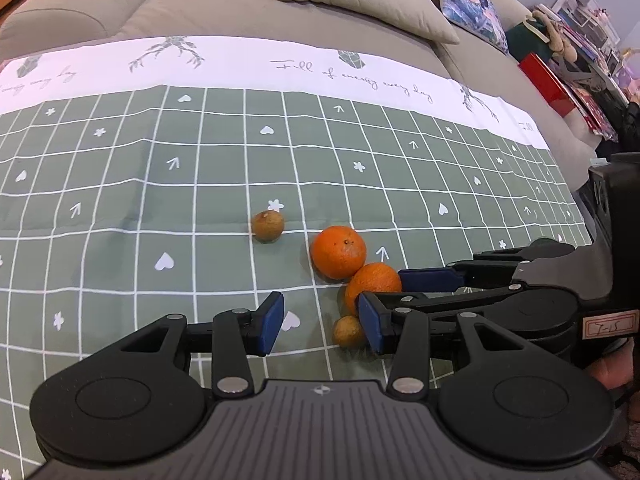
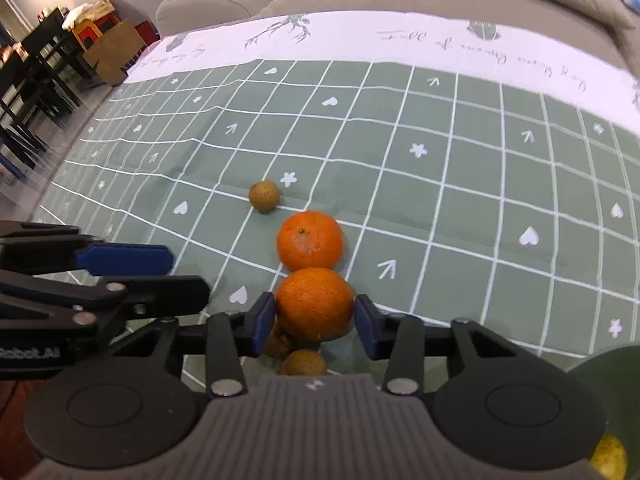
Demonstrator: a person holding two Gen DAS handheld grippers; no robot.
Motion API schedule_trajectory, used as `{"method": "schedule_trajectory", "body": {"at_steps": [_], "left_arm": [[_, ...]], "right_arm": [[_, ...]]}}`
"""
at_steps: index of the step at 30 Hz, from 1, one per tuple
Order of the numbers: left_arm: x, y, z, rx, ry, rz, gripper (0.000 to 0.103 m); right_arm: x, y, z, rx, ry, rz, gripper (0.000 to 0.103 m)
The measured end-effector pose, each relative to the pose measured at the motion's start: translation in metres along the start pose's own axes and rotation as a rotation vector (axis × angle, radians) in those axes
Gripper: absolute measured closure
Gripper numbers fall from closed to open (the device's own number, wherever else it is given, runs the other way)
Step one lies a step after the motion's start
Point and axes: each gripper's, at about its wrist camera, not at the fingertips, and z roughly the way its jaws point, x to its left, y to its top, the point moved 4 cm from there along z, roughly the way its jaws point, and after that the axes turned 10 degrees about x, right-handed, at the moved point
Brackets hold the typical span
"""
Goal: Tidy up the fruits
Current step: 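Grasp a mandarin with the right tool while the left tool grasps another mandarin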
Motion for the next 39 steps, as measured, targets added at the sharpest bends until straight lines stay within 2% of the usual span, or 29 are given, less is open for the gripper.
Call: {"method": "schedule_trajectory", "body": {"at_steps": [6, 12, 21, 27, 32, 39], "left_arm": [[-0.005, 0.014, 0.008, 0.002, -0.008, 0.015, 0.055], [-0.014, 0.029, 0.030, 0.020, 0.000, 0.028, 0.054], [-0.014, 0.038, 0.054, 0.051, 0.022, -0.010, 0.049], [-0.019, 0.040, 0.064, 0.082, 0.038, 0.006, 0.049], [-0.019, 0.040, 0.068, 0.087, 0.039, -0.001, 0.056], [-0.018, 0.034, 0.061, 0.079, 0.063, -0.009, 0.057]], "right_arm": [[-0.009, 0.001, -0.011, -0.005, -0.035, 0.006, 0.064], [-0.028, 0.004, -0.016, -0.004, -0.150, 0.001, 0.067], [-0.037, 0.005, -0.016, -0.013, -0.137, 0.011, 0.068], [-0.036, 0.004, -0.014, 0.005, -0.143, -0.004, 0.064], [-0.036, 0.004, -0.011, 0.026, -0.139, -0.012, 0.063], [-0.029, 0.005, -0.002, 0.055, -0.156, -0.041, 0.062]]}}
